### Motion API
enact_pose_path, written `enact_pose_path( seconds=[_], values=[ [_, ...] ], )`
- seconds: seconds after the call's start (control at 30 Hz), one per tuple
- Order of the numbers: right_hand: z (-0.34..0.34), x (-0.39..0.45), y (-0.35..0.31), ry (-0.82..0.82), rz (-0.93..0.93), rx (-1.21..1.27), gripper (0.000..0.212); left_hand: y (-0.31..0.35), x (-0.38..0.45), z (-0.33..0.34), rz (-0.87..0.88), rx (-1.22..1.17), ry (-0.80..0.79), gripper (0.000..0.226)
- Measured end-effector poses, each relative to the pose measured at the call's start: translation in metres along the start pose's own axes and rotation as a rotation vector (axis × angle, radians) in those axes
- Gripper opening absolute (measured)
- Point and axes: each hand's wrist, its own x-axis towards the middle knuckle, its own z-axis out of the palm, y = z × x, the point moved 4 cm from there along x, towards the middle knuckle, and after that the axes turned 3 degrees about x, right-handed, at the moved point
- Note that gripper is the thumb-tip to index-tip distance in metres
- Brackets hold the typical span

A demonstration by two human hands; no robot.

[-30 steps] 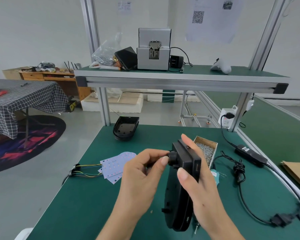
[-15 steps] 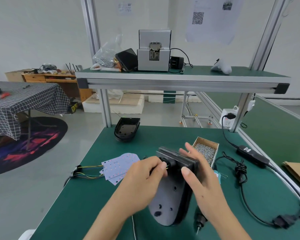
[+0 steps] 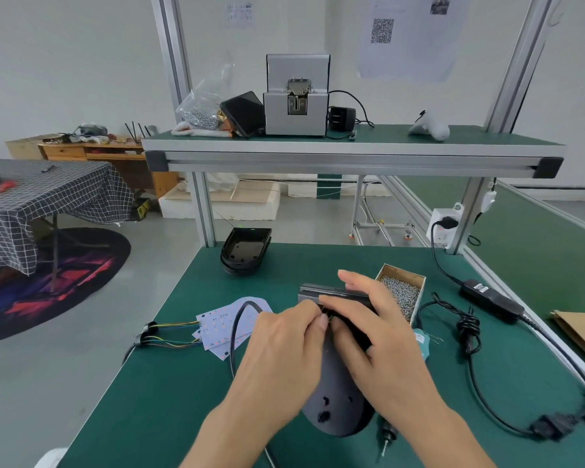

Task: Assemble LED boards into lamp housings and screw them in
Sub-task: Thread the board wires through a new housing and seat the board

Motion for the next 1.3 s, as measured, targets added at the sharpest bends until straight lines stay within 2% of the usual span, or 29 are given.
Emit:
enact_pose_path(
  seconds=[0.13, 0.3, 0.47, 0.87, 0.97, 1.07, 1.1, 1.2, 1.3],
  values=[
    [0.001, -0.004, -0.003, 0.087, 0.072, 0.042, 0.030, -0.004, -0.003, 0.004, -0.065, -0.082, 0.023, 0.038],
    [-0.002, -0.004, -0.003, 0.196, 0.149, 0.130, 0.029, 0.001, -0.004, 0.004, -0.010, -0.124, 0.057, 0.028],
    [-0.003, -0.005, -0.003, 0.210, 0.200, 0.181, 0.026, 0.002, -0.008, 0.004, -0.002, -0.167, 0.062, 0.024],
    [-0.006, -0.008, -0.001, 0.269, 0.238, 0.174, 0.030, 0.006, -0.011, 0.006, 0.007, -0.222, 0.022, 0.023],
    [-0.007, -0.007, -0.003, 0.282, 0.217, 0.154, 0.027, 0.003, -0.010, 0.007, -0.085, -0.297, -0.013, 0.036],
    [-0.007, -0.003, -0.007, 0.281, 0.102, 0.084, 0.023, -0.005, -0.005, 0.008, -0.304, -0.447, -0.044, 0.050],
    [-0.007, -0.002, -0.008, 0.272, 0.060, 0.068, 0.022, -0.007, -0.005, 0.009, -0.331, -0.457, -0.048, 0.051],
    [-0.009, 0.002, -0.011, 0.192, 0.020, 0.052, 0.023, -0.008, -0.008, 0.006, -0.295, -0.457, -0.013, 0.037],
    [-0.015, 0.008, -0.013, 0.086, 0.122, 0.032, 0.037, -0.006, -0.011, 0.005, -0.278, -0.409, 0.032, 0.032]
  ],
)
